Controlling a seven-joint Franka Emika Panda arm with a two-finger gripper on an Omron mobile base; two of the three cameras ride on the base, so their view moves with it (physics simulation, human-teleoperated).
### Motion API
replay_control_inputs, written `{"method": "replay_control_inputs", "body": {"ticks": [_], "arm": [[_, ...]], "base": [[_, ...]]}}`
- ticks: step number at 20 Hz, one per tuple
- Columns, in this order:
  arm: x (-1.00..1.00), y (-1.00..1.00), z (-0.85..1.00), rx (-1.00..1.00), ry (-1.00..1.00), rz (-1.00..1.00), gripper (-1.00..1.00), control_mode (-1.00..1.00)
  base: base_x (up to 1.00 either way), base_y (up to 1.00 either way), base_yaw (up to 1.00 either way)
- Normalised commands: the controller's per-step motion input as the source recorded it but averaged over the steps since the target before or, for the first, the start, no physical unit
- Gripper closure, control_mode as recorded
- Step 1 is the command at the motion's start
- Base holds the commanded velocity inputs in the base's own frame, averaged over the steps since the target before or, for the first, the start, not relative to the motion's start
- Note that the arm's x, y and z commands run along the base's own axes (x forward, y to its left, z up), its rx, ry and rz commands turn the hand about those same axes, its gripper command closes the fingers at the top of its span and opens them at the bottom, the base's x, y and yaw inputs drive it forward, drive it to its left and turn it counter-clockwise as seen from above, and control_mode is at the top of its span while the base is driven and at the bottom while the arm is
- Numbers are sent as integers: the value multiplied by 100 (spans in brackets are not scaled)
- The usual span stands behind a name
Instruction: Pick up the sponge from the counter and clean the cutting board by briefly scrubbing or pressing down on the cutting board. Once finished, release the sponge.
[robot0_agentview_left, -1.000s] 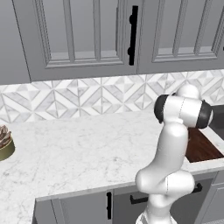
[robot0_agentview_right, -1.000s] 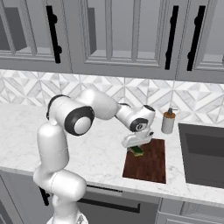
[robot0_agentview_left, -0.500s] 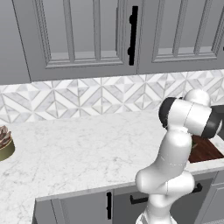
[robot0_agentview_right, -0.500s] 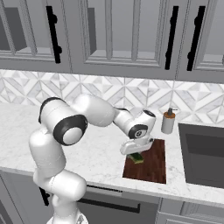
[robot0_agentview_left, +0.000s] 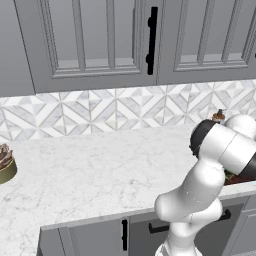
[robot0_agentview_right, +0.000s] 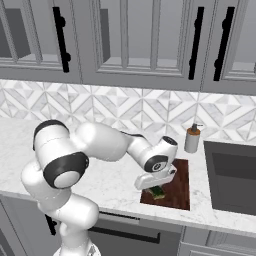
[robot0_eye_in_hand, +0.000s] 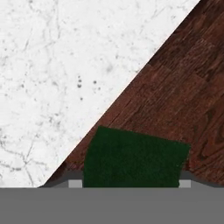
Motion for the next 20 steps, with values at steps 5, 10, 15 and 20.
{"method": "replay_control_inputs", "body": {"ticks": [5, 10, 15, 20], "arm": [[-28, 0, -17, 0, 0, -2, 100, -100], [0, -37, -35, 0, -2, 0, 100, -100], [0, -62, -24, 1, -2, 0, 100, -100], [-7, -58, -7, 2, -9, 0, 100, -100]], "base": [[0, 0, 0], [0, 0, 0], [0, 0, 0], [0, 0, 0]]}}
